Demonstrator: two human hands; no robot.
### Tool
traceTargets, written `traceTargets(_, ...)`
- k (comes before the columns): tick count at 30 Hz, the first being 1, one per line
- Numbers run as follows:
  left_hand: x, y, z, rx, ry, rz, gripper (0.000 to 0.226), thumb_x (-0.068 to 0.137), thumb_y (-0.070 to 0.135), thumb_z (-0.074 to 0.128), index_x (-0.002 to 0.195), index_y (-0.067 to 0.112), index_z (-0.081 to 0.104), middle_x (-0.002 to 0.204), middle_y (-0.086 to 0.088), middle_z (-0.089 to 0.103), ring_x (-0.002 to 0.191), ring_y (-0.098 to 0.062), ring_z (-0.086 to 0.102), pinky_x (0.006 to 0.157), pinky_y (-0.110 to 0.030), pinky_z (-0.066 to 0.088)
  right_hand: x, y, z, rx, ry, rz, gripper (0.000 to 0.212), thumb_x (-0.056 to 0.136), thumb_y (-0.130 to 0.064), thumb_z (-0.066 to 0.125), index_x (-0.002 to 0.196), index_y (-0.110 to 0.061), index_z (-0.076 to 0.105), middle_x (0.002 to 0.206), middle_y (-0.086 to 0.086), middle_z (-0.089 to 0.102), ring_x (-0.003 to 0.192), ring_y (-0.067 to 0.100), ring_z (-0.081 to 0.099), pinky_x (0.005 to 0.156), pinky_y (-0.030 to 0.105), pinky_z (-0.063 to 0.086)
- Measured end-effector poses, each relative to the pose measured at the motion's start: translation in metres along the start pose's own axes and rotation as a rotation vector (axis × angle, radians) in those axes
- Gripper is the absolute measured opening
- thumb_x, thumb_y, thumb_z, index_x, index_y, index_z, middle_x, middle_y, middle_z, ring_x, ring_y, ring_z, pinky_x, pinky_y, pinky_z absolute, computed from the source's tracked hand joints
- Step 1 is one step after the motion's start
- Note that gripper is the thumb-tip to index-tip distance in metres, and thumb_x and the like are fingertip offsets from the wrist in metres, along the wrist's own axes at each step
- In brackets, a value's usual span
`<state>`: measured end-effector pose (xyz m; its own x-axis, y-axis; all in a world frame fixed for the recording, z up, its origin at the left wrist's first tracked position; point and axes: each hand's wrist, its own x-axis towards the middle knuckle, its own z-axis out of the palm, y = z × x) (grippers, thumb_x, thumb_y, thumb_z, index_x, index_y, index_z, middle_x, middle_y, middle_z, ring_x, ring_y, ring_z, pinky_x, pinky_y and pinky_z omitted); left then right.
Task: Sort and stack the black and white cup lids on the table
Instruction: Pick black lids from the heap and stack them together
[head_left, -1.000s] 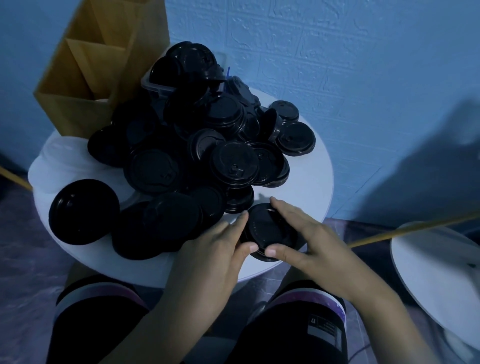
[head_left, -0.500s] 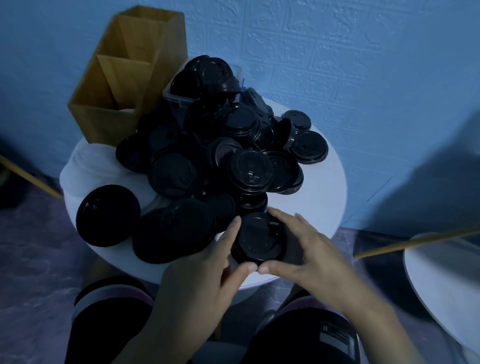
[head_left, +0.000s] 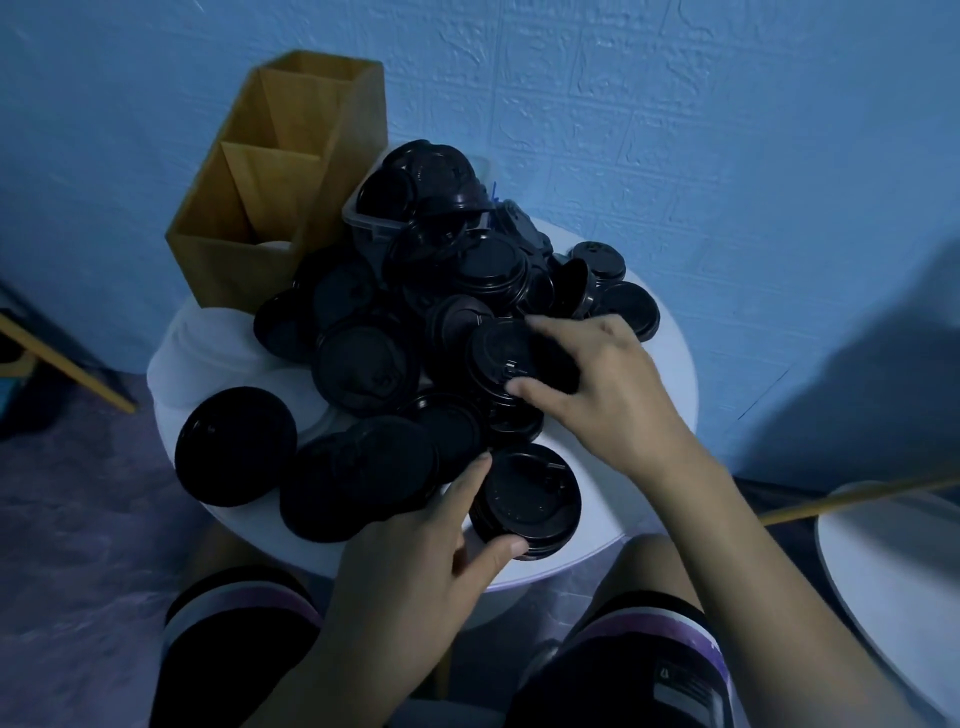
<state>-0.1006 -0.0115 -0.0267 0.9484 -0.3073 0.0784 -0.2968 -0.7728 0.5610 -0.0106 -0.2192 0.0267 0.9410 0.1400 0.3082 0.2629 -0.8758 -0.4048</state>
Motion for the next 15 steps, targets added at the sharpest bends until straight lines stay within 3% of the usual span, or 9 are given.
traceTargets(2, 0.0, 0.0, 0.0, -0.015, -0.006, -0.009, 0.094, 0.071, 0.088, 0.013, 0.158, 0.051, 0.012, 0.065, 0.015, 0.054, 0.072, -0.002, 0.06, 0.069, -0.019, 0.049, 0.014, -0.005, 0.002, -0.06, -0.102, 0.003, 0.091, 0.082, -0.058, 0.075, 0.157, -0.024, 0.037, 0.142, -0.005, 0.057, 0.125, 0.024, 0.042, 0.108, 0.033, 0.035)
traceTargets(4, 0.0, -0.001, -0.001, -0.025, -0.013, -0.011, 0.089, 0.077, 0.085, 0.022, 0.158, 0.05, 0.012, 0.063, 0.012, 0.054, 0.068, -0.002, 0.059, 0.067, -0.019, 0.048, 0.021, -0.006, 0.006, -0.075, -0.174, 0.028, 0.096, 0.081, -0.059, 0.076, 0.159, -0.026, 0.03, 0.148, -0.003, 0.053, 0.13, 0.025, 0.039, 0.113, 0.039, 0.033)
traceTargets(10, 0.004, -0.006, -0.004, -0.047, 0.042, 0.023, 0.084, 0.081, 0.086, 0.024, 0.157, 0.051, 0.017, 0.067, 0.011, 0.059, 0.07, -0.003, 0.06, 0.066, -0.019, 0.048, 0.006, -0.002, -0.009, 0.141, -0.062, 0.077, 0.086, 0.079, -0.052, 0.081, 0.152, -0.026, 0.044, 0.145, -0.005, 0.054, 0.133, 0.013, 0.048, 0.108, 0.022, 0.034)
traceTargets(13, 0.007, -0.008, -0.004, -0.069, 0.033, 0.013, 0.088, 0.077, 0.088, 0.026, 0.156, 0.049, 0.027, 0.072, 0.012, 0.062, 0.072, -0.002, 0.061, 0.071, -0.023, 0.051, -0.028, 0.003, -0.019, 0.265, -0.116, 0.123, 0.088, 0.073, -0.069, 0.074, 0.149, -0.034, 0.047, 0.141, -0.018, 0.055, 0.128, 0.002, 0.053, 0.111, 0.029, 0.042)
traceTargets(15, 0.007, -0.008, -0.004, -0.067, 0.033, 0.024, 0.09, 0.074, 0.088, 0.021, 0.155, 0.049, 0.028, 0.071, 0.012, 0.063, 0.071, -0.002, 0.061, 0.069, -0.024, 0.052, -0.054, 0.002, -0.023, 0.28, -0.169, 0.122, 0.091, 0.068, -0.077, 0.068, 0.148, -0.037, 0.048, 0.137, -0.025, 0.054, 0.125, -0.005, 0.053, 0.109, 0.026, 0.044)
